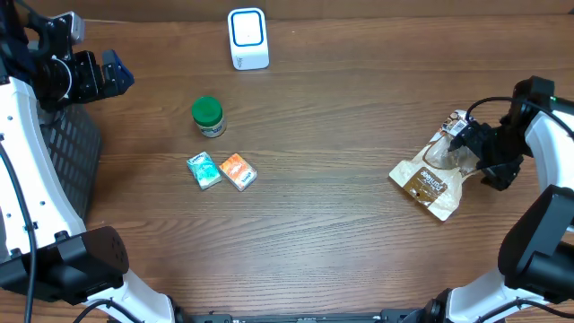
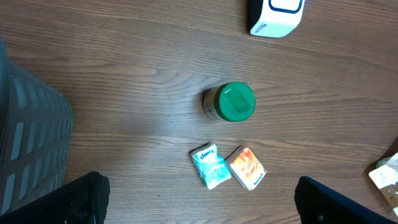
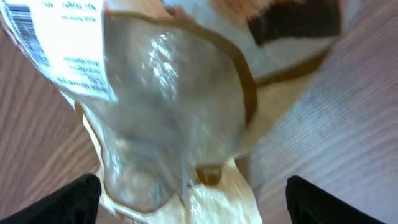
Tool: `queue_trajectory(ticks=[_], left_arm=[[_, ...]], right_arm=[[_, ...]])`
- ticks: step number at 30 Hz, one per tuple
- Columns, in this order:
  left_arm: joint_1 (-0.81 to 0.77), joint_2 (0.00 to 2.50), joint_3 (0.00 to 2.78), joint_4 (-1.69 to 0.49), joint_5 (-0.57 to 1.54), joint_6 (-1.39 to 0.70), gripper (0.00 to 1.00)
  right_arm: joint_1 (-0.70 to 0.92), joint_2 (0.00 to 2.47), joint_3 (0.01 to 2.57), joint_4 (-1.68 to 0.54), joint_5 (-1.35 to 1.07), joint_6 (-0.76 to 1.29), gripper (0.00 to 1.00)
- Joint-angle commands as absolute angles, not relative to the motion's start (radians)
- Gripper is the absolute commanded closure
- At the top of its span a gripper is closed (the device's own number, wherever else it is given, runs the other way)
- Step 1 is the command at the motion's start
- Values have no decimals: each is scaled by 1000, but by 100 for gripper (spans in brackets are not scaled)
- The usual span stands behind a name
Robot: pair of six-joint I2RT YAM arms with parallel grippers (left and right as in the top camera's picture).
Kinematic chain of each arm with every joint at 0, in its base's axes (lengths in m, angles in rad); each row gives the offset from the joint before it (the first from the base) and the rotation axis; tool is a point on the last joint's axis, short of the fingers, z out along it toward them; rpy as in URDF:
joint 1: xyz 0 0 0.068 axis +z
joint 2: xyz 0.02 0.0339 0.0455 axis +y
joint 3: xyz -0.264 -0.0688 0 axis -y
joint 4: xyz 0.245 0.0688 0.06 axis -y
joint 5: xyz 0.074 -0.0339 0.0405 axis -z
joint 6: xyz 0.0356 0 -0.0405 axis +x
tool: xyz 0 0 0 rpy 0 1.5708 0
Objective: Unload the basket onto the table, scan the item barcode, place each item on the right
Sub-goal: 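Carry the bread bag to the right side and open the right gripper, then raise the right gripper and move it left toward the orange tissue pack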
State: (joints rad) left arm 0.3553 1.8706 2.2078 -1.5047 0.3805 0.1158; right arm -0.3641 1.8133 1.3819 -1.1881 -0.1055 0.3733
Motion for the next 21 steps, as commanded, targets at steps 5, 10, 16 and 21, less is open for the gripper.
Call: queue_trajectory(ticks=[5,10,16,21], left_arm=[[359,1850,2228,-1507,381,135,0],[359,1850,2228,-1507,381,135,0],[359,1850,2228,-1507,381,135,0],[359,1850,2228,-1507,381,135,0]], right_arm=[[-348,1775,1561,-1296,-99,362,7],[-315,1740,1606,-1322,-159,303,7],[-246,1711,1606,-1319,-223,239,6],[-144,1710,1606,-1335,-321,146,7]])
